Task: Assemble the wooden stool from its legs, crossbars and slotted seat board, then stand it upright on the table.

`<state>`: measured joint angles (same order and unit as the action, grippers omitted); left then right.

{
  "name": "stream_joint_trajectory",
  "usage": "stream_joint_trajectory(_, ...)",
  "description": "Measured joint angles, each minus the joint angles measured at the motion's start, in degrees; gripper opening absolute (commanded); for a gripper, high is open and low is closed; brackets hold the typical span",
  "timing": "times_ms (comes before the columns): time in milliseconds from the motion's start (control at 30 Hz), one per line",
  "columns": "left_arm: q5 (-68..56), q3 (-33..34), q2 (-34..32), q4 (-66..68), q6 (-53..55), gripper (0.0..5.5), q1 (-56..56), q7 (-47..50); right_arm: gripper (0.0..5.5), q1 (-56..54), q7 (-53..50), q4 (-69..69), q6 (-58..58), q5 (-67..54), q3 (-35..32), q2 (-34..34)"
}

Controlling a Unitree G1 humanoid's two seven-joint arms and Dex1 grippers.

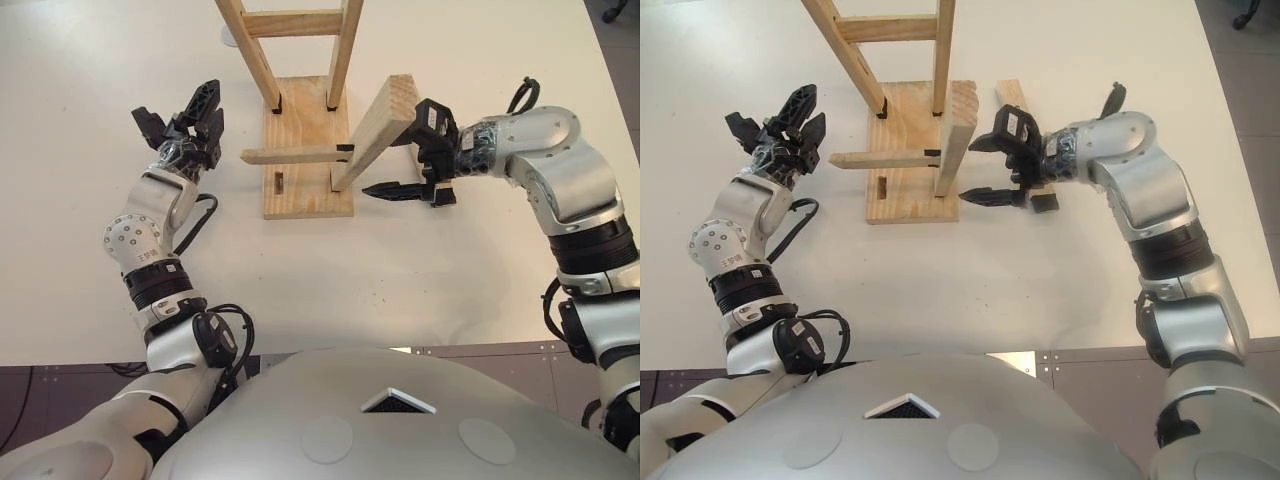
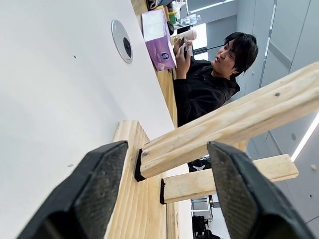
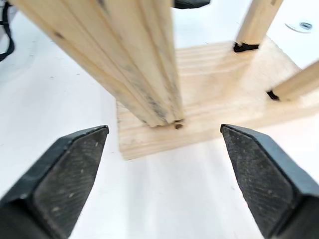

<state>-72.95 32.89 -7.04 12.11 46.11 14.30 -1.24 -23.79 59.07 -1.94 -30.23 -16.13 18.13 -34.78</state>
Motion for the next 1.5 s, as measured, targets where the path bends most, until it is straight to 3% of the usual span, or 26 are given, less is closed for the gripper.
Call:
stream_joint_trajectory(167,0.0,2.2,0.2,-3.6,-1.6,2.9,-3.5,1.5,4.94,7.9,-16.3,-8.2,-12.6,-0.1,-11.0,0.8)
stream_joint_trajectory(400,1.3,3.2,0.3,-5.4,-5.2,2.9,-5.2,2.6,4.94,16.5,-29.9,-9.2,-15.0,5.4,-12.3,3.4)
stream_joint_trajectory(633,2.7,1.5,0.4,-5.4,-5.4,2.9,-4.5,3.1,3.85,18.0,-31.3,-7.7,-15.0,6.6,-10.1,4.9)
stream_joint_trajectory(1000,9.4,0.0,-0.4,-13.3,-13.6,2.9,-5.0,1.3,2.13,16.7,-34.4,-2.6,-12.2,7.9,-13.3,5.0)
stream_joint_trajectory(1167,13.2,-3.7,-4.0,-18.8,-15.1,2.9,-3.9,-3.3,2.11,16.7,-36.9,0.0,-7.3,9.8,-13.6,6.5)
stream_joint_trajectory(1267,10.6,-4.5,-6.7,-22.9,-13.3,3.35,-2.3,-6.3,2.11,16.3,-39.3,2.7,-3.0,9.9,-16.1,7.6)
stream_joint_trajectory(1367,3.9,-4.4,-9.8,-28.1,-10.9,3.79,0.5,-8.3,2.11,8.4,-35.9,3.1,-0.2,5.7,-20.1,7.5)
stream_joint_trajectory(1500,-9.1,-6.8,-15.2,-35.4,-6.3,4.17,8.5,-10.3,2.11,-12.7,-21.0,-0.1,-0.7,-12.2,-24.5,9.5)
